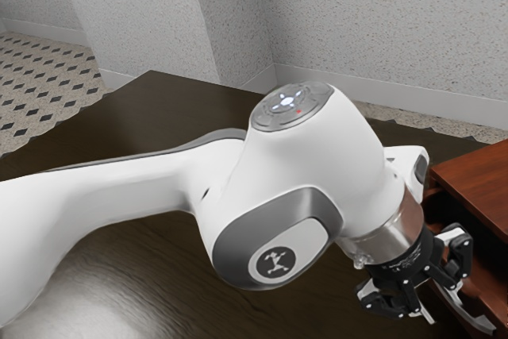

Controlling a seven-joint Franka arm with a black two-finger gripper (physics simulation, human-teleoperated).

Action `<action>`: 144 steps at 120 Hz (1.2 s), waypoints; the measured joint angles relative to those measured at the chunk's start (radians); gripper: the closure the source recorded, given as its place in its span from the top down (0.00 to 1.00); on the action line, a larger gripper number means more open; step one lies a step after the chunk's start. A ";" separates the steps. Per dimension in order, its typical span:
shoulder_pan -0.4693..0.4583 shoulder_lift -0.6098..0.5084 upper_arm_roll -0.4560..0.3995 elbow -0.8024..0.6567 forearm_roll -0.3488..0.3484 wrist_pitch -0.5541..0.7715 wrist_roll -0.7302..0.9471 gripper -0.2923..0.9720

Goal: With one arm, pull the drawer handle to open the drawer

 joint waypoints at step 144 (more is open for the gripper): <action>-0.016 -0.180 0.007 -0.197 0.020 0.011 -0.003 0.35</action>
